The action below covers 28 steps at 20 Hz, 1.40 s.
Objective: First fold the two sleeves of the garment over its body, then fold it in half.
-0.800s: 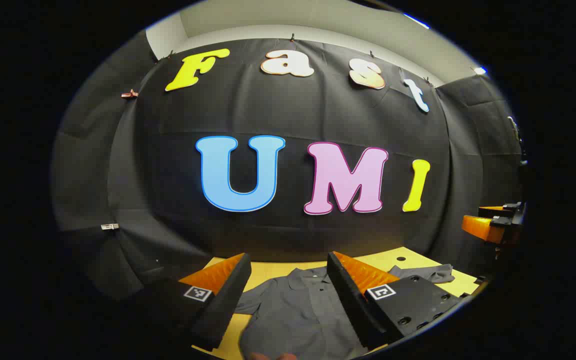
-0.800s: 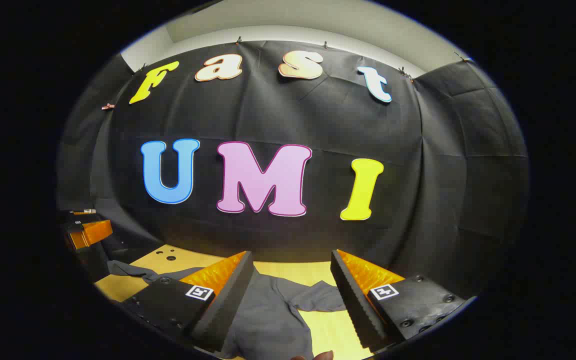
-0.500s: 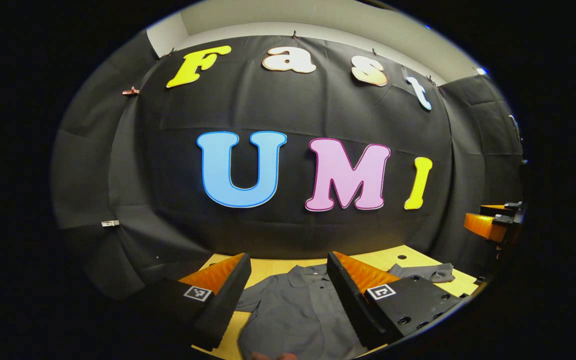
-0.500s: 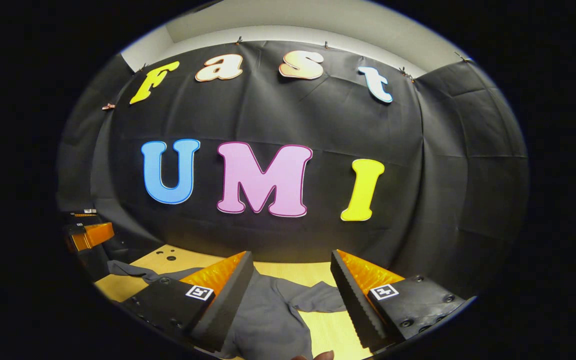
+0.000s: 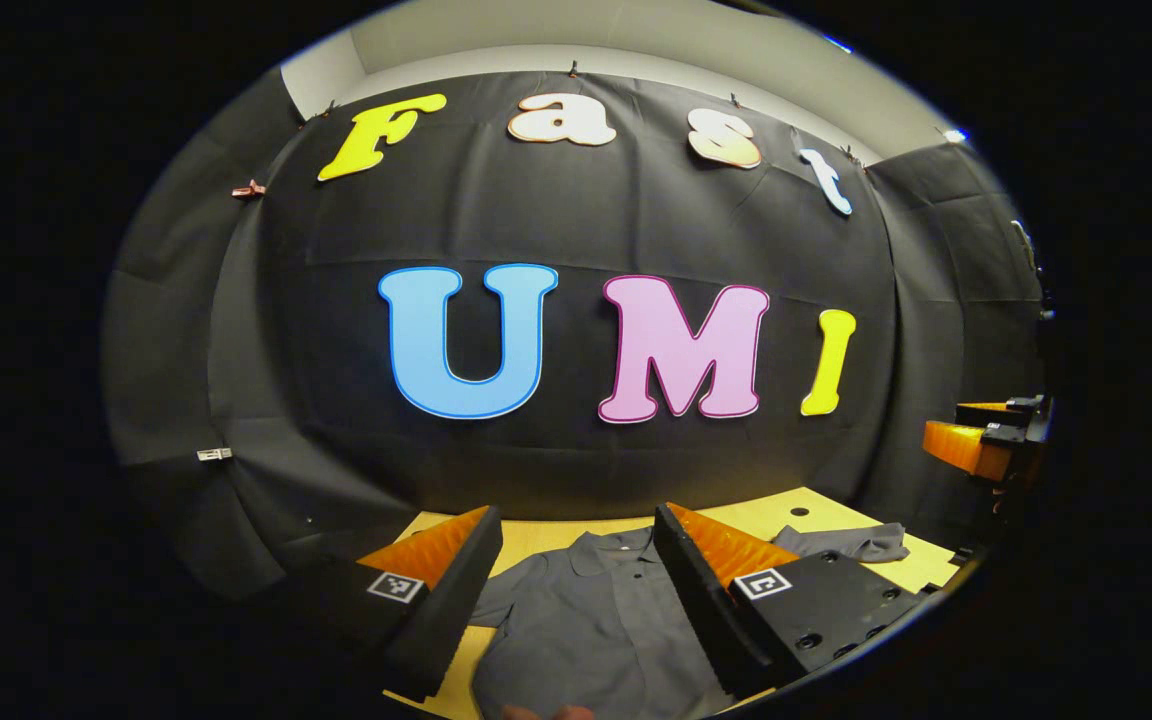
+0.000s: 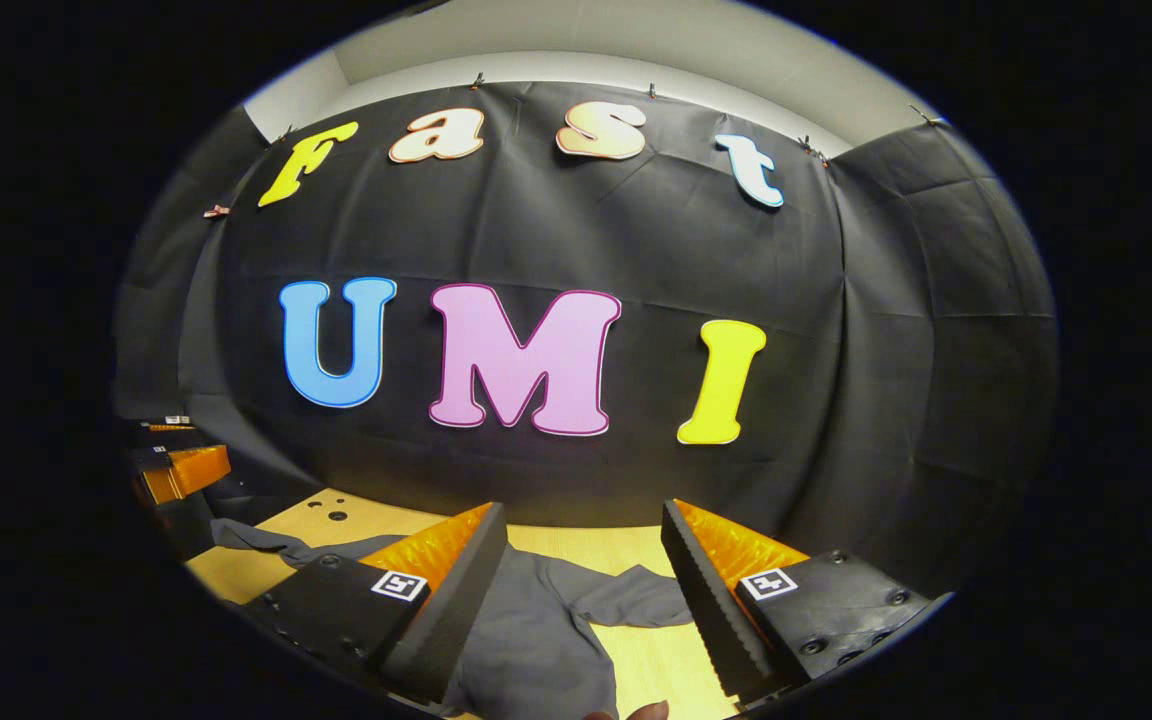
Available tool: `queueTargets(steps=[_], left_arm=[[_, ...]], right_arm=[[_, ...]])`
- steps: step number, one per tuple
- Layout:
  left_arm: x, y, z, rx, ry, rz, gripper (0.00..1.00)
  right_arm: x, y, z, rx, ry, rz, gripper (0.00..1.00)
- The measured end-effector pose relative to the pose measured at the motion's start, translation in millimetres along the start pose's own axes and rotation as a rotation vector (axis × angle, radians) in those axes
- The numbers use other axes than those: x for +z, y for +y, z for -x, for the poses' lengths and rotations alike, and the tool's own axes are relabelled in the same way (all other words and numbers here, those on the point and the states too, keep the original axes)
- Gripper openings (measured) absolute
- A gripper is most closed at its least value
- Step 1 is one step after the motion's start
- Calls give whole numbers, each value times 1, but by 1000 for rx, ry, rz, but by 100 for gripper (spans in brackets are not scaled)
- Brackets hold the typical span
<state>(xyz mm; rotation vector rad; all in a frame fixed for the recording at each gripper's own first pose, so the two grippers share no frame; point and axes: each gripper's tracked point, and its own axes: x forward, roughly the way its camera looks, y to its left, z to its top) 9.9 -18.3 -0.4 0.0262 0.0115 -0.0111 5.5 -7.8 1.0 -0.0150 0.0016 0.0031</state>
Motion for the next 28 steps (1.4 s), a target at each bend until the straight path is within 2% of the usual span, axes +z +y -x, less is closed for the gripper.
queueTargets(steps=[7, 13, 16, 21, 28], left_arm=[[-6, -15, -4, -8, 12, -8, 97], [-11, -39, -12, -9, 20, -10, 96], [-20, -63, -19, -11, 37, 6, 97], [-44, -92, -34, 30, 90, 16, 96], [-60, -130, -39, 65, 140, -25, 97]], right_arm=[[-7, -23, -11, -26, 20, 8, 98], [-53, -114, -40, -157, 133, -50, 98], [-95, -166, -54, -212, 200, -33, 97], [-175, -239, -84, -237, 344, -24, 98], [-299, -290, -122, -241, 539, -85, 98]])
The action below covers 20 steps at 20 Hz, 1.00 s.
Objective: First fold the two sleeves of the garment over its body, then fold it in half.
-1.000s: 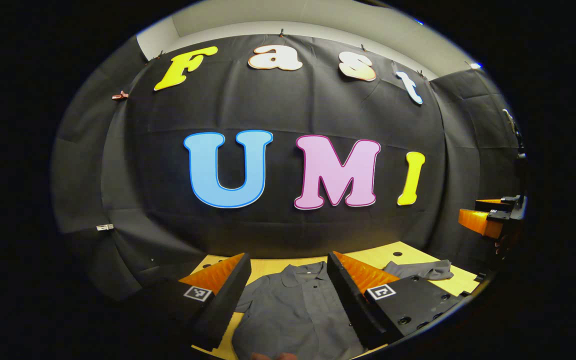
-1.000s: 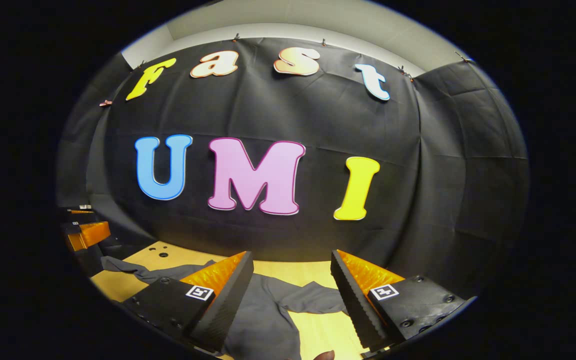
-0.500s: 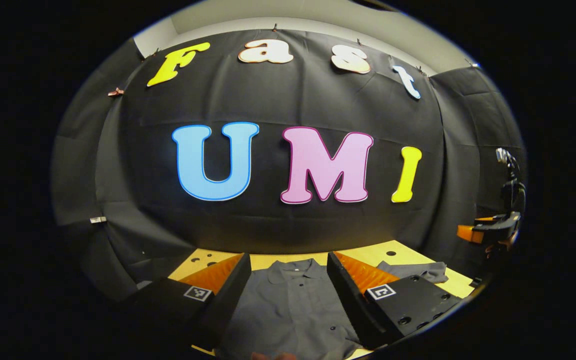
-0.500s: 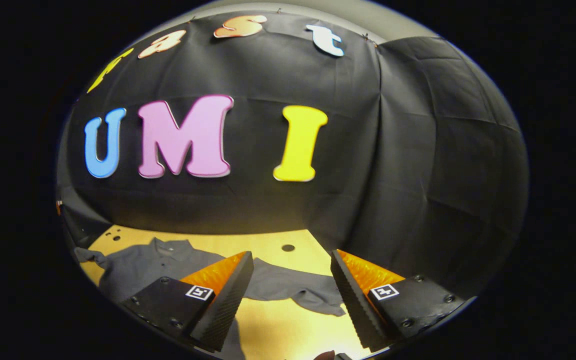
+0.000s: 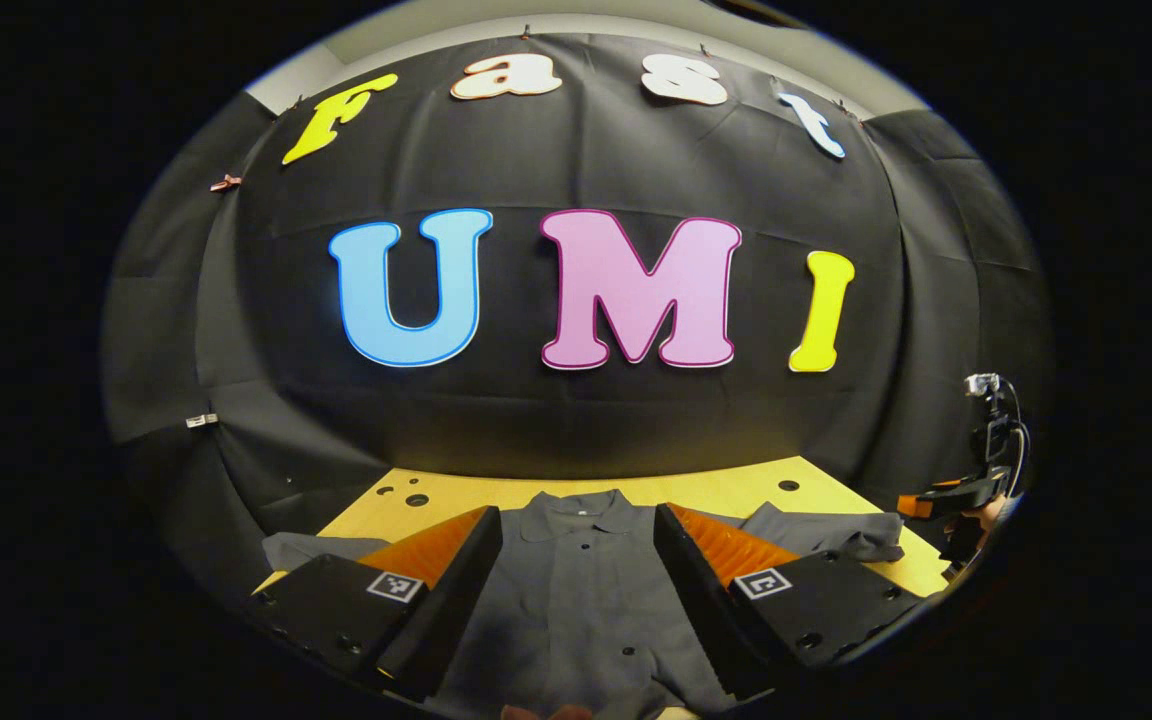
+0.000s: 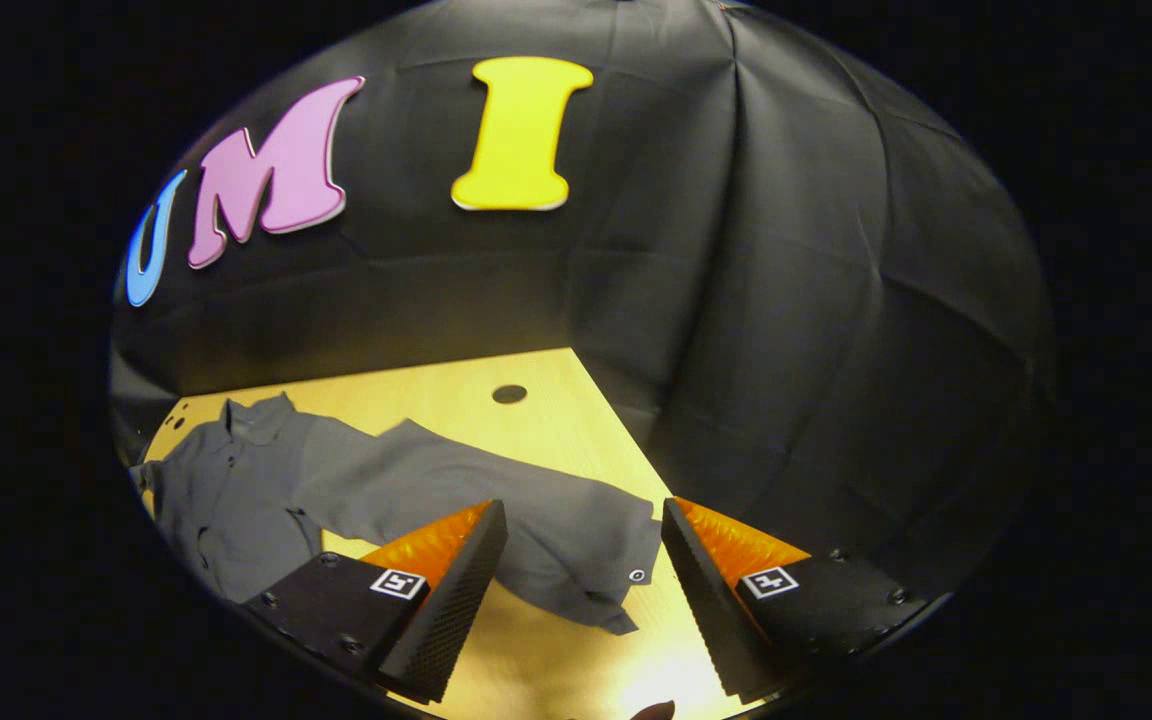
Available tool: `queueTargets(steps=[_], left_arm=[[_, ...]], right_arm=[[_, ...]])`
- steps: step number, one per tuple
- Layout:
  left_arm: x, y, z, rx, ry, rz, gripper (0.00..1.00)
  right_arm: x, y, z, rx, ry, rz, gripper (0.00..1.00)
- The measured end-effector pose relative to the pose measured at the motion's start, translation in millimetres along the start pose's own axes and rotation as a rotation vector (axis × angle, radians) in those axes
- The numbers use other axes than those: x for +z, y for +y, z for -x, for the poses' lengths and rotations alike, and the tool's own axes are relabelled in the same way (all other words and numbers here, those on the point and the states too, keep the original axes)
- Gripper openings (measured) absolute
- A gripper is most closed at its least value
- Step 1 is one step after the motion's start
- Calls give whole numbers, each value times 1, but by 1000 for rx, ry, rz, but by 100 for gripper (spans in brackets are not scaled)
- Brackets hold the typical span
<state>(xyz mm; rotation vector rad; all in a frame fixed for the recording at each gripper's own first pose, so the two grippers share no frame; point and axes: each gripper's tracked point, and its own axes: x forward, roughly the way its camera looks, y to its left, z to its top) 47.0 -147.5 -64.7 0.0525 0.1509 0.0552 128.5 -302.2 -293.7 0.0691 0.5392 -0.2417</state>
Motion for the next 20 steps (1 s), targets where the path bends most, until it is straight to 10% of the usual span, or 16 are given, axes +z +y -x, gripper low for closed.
queueTargets(steps=[15, 19, 20], left_arm=[[-24, 0, -2, 88, 80, -61, 97], [-20, 5, -6, 82, 75, -85, 98], [-15, 6, -4, 73, 64, -103, 97]], right_arm=[[-82, 0, -74, 37, 223, -18, 95], [-80, 5, -70, 55, 232, 43, 0], [-81, 4, -67, 58, 234, 53, 8]])
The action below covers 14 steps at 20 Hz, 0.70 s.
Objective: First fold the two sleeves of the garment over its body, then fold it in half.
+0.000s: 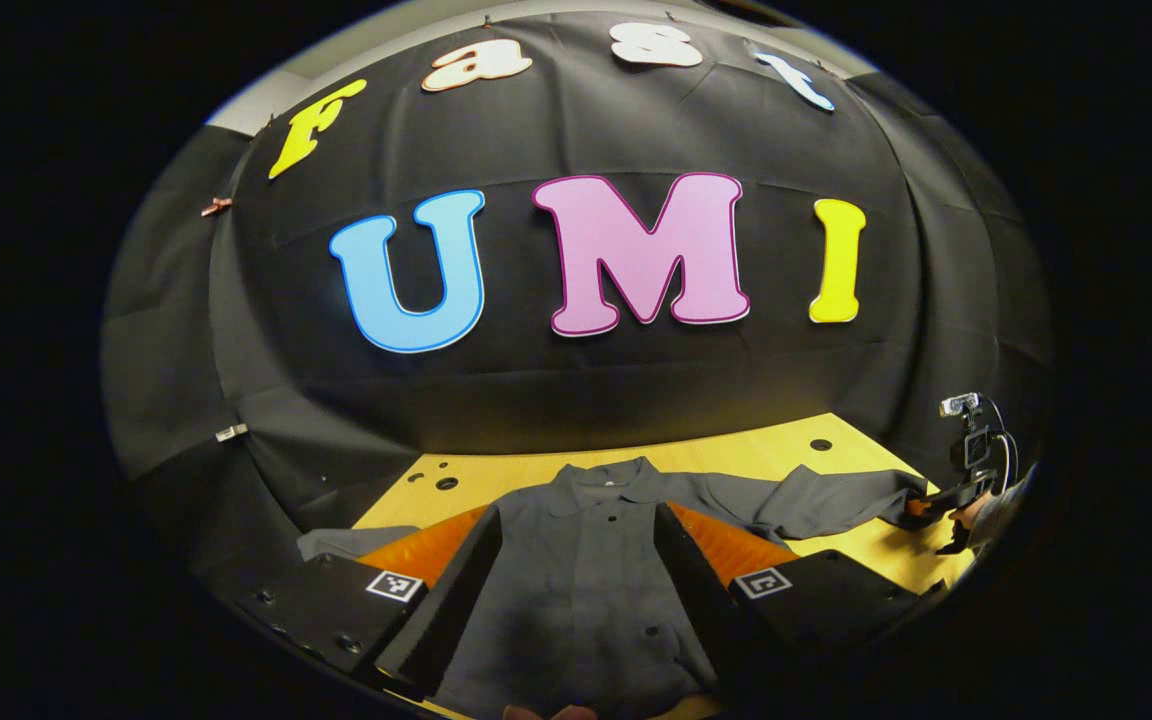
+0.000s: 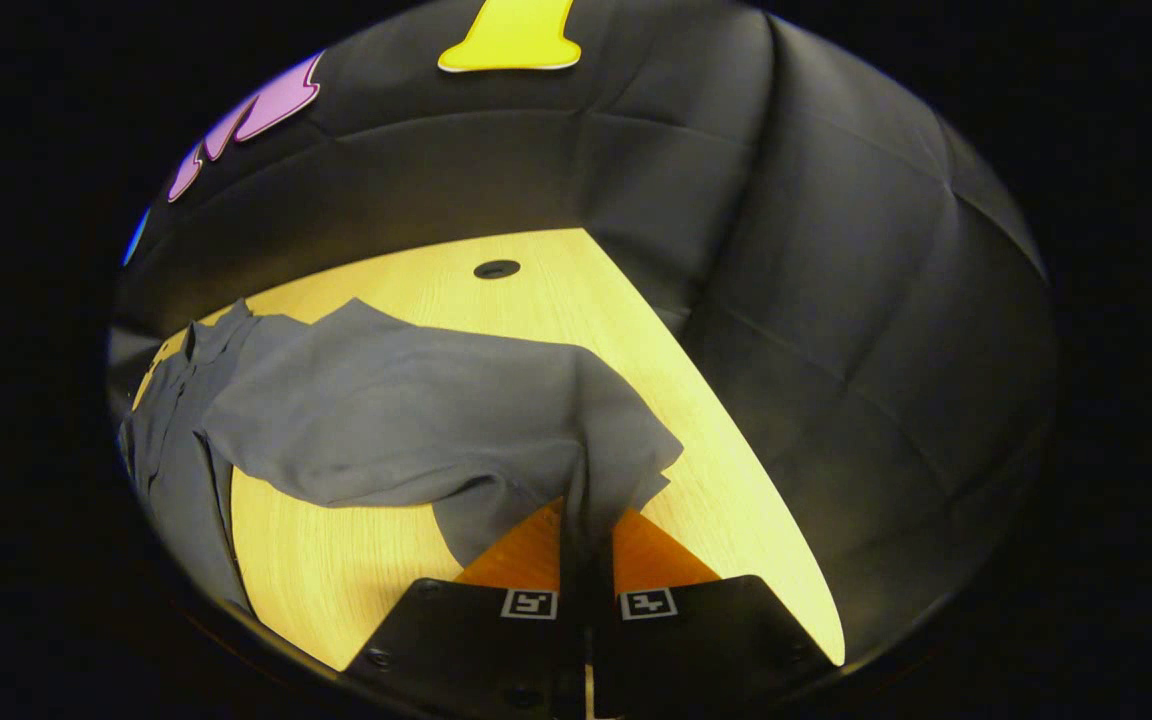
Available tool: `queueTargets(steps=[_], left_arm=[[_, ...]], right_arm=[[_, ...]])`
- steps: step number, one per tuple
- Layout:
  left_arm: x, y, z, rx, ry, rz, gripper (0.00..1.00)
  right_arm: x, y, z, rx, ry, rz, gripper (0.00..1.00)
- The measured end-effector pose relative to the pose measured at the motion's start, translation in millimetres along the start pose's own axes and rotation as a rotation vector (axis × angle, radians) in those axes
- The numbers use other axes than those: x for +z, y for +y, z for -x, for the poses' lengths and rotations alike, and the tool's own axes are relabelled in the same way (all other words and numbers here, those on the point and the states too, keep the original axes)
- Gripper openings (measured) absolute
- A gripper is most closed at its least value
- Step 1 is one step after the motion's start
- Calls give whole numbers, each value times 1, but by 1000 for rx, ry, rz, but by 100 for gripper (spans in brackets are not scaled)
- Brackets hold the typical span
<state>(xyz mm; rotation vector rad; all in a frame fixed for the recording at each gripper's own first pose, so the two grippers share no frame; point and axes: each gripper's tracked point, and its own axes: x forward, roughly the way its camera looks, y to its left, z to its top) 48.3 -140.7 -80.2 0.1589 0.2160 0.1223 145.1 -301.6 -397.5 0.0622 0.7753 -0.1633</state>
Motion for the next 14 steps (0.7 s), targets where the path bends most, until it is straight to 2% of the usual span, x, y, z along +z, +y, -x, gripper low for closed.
queueTargets(steps=[1, 4, 7, 10, 14], left_arm=[[1, 1, -1, -7, -6, -16, 97], [11, 11, 3, -25, -29, -28, 97], [11, 20, 5, -51, -35, -16, 97], [20, 35, 7, -75, -64, -4, 97], [20, 57, 9, -106, -81, 31, 97]], right_arm=[[1, -1, 4, -5, -5, 4, 5], [14, -9, 25, -67, -61, 26, 5], [11, -15, 57, -97, -77, -12, 5], [3, -7, 89, -87, -73, -62, 5], [10, 19, 137, -72, -136, -97, 5]])
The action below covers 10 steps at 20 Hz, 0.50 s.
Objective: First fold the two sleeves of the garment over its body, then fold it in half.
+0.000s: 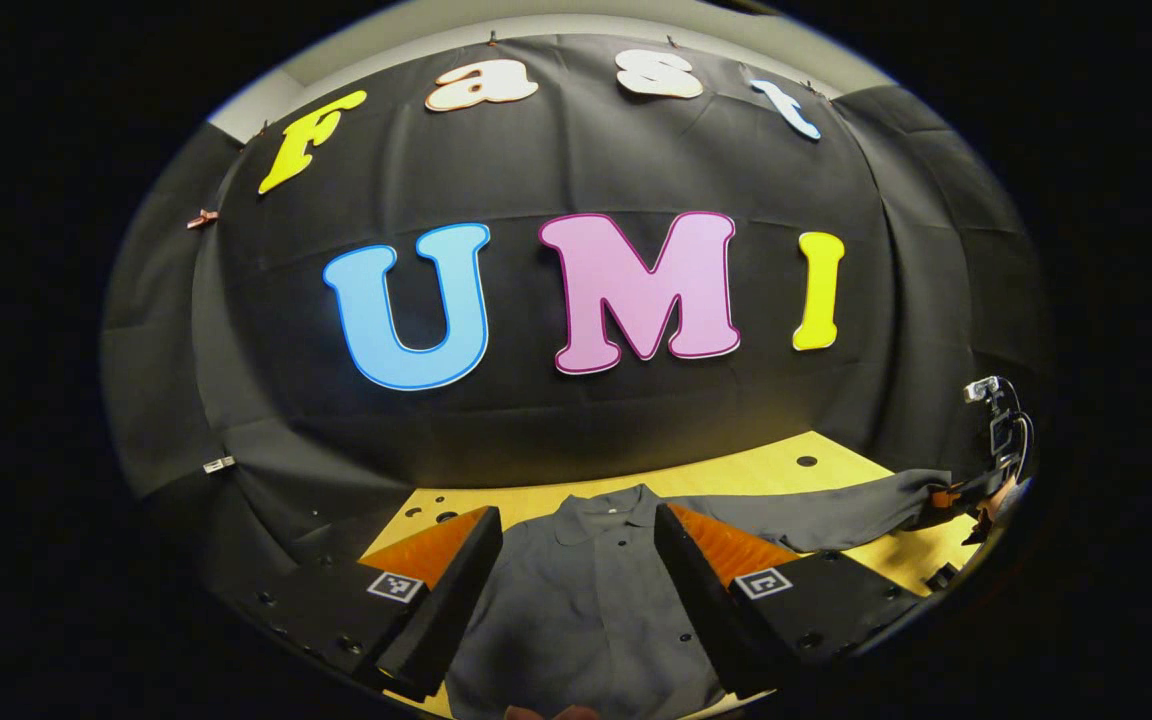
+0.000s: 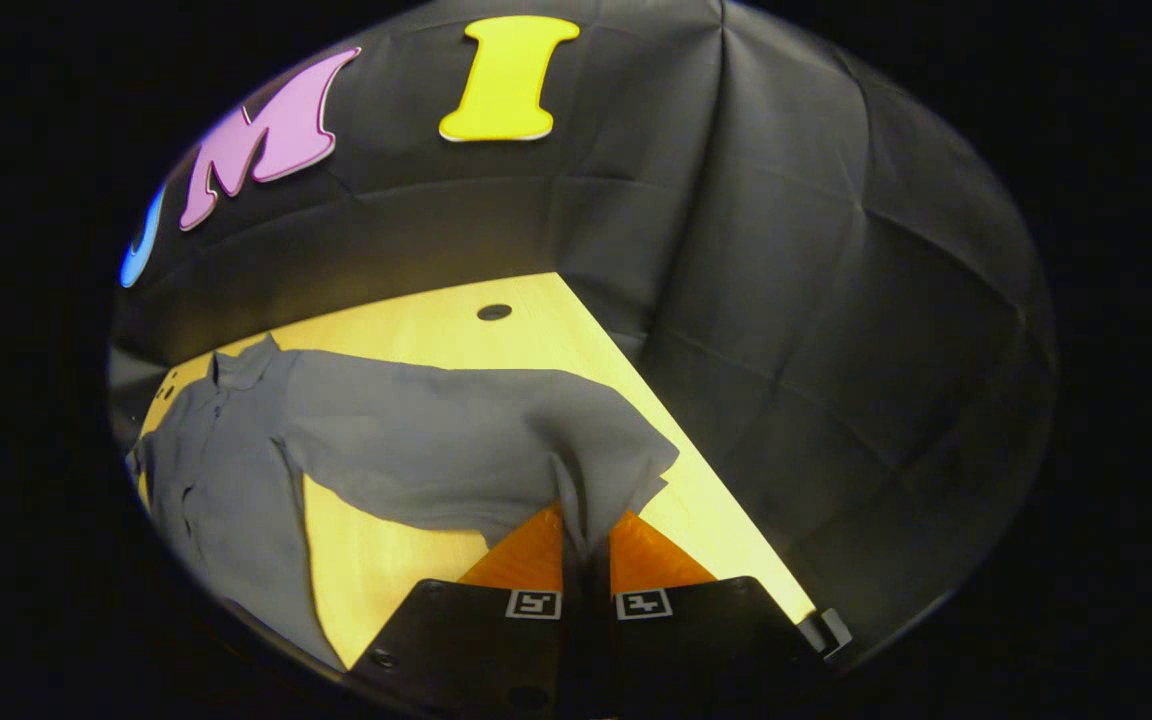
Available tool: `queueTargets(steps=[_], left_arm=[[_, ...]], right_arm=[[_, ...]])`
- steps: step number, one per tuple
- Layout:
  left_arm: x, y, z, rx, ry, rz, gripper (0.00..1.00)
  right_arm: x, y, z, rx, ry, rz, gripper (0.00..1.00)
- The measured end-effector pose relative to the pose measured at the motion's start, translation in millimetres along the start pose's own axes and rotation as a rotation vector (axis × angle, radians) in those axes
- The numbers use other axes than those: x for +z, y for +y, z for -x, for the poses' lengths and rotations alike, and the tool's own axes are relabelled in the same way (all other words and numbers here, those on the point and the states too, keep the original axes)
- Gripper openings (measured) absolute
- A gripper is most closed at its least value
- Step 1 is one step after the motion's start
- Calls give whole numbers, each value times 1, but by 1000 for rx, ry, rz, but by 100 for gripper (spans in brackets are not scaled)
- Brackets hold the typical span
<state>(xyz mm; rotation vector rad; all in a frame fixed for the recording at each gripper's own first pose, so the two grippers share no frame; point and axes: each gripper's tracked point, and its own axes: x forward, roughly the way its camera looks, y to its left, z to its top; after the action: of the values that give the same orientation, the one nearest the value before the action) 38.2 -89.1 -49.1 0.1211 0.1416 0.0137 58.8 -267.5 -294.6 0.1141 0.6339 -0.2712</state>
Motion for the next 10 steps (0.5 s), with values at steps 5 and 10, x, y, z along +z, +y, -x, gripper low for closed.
queueTargets(steps=[5, 10], left_arm=[[-4, 38, 6, -27, -17, 38, 97], [-14, 85, 9, -33, -21, 83, 97]], right_arm=[[42, 58, 62, 48, -141, -3, 5], [80, 136, 103, 119, -238, -9, 5]])
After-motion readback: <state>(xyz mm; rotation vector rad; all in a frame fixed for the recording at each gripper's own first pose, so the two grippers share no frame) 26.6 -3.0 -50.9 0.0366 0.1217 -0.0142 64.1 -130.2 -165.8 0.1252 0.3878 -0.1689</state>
